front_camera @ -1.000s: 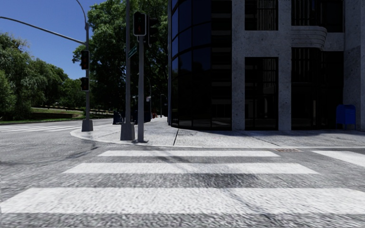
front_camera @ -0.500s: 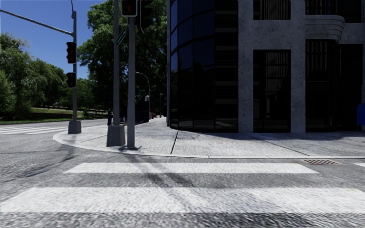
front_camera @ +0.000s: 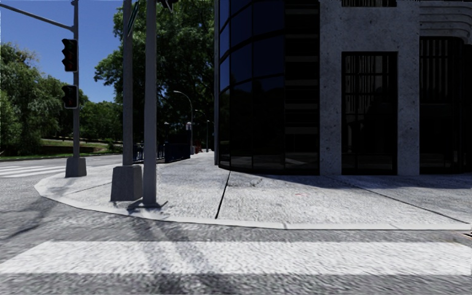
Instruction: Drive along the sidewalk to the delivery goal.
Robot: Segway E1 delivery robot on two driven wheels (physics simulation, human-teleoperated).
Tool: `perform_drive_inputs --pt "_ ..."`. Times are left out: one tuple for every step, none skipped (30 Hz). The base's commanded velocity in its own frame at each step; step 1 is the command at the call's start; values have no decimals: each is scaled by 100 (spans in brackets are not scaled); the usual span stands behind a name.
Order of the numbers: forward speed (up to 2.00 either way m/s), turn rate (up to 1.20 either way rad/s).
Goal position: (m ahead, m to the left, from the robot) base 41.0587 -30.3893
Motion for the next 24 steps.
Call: perform_drive_inputs --pt "195 21" --pt "195 16" --pt "195 0" --pt "195 0" --pt "195 0" --pt "195 0" --pt "195 0" --pt "195 0" --pt "195 0" --pt "195 2" --pt "195 2" --pt "195 18" --pt "195 37" --pt "195 45" --pt "195 45" --pt "195 50" --pt "195 52" --pt "195 52" --pt "195 54" --pt "195 56" --pt "195 56" --pt "195 56" --pt "195 57" --pt "195 7"
